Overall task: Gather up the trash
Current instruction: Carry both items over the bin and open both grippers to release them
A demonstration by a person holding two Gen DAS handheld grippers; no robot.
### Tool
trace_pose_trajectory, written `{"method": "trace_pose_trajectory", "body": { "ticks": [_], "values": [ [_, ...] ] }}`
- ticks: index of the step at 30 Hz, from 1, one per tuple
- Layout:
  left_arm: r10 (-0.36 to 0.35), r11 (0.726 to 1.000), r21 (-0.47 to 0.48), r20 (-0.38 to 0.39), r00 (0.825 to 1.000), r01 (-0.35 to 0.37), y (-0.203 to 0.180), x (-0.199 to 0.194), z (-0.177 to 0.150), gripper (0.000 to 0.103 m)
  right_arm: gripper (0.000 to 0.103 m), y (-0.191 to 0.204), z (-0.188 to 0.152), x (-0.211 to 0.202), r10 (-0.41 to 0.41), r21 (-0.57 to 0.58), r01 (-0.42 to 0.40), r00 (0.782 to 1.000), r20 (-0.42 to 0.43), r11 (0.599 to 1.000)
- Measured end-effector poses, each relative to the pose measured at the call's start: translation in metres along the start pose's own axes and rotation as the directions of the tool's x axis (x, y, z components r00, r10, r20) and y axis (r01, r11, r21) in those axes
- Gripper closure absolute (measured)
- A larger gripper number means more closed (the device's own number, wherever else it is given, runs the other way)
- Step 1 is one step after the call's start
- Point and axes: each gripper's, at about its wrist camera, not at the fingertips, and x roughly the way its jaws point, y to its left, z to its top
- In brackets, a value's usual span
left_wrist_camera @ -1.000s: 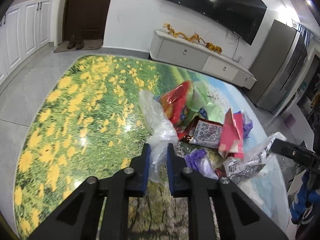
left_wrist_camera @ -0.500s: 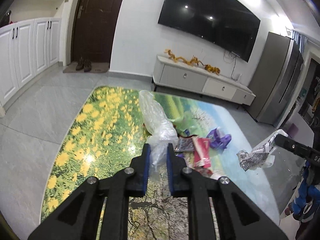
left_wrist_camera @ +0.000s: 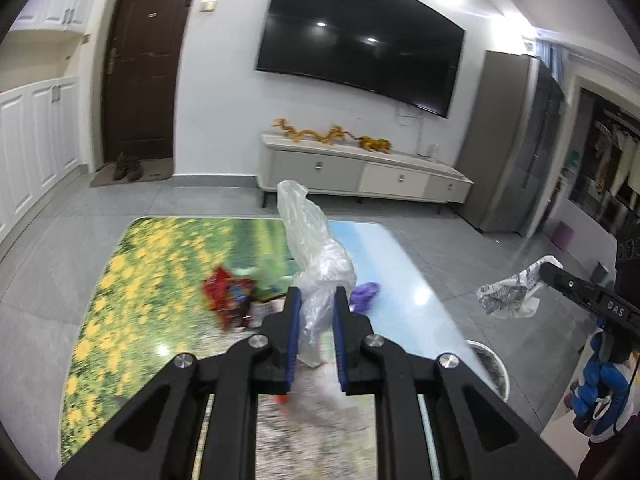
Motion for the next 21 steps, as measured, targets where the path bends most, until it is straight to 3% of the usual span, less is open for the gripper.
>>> {"method": "trace_pose_trajectory", "body": {
  "ticks": [7,12,16,21],
  "values": [
    [-0.103,0.99,0.096,-0.042,0.994,0.107,-0.079,0.029,0.008,0.089,0.091,-0.061,-0.003,-0.054,-0.124,0.088,0.116,0.988,0.096,0.989],
    [-0.168,0.969,0.166,-0.095,0.981,0.182,-0.134,0.054,0.009,0.089,0.091,-0.106,-0.01,-0.088,-0.236,0.161,0.213,0.961,0.141,0.964],
    [-0.232,0.944,0.203,-0.154,0.961,0.26,-0.185,0.078,0.005,0.088,0.091,-0.137,-0.017,-0.106,-0.335,0.205,0.303,0.931,0.143,0.931],
    [-0.303,0.905,0.224,-0.254,0.919,0.361,-0.246,0.117,-0.006,0.088,0.091,-0.183,-0.032,-0.11,-0.435,0.257,0.403,0.897,0.079,0.878]
  ]
}}
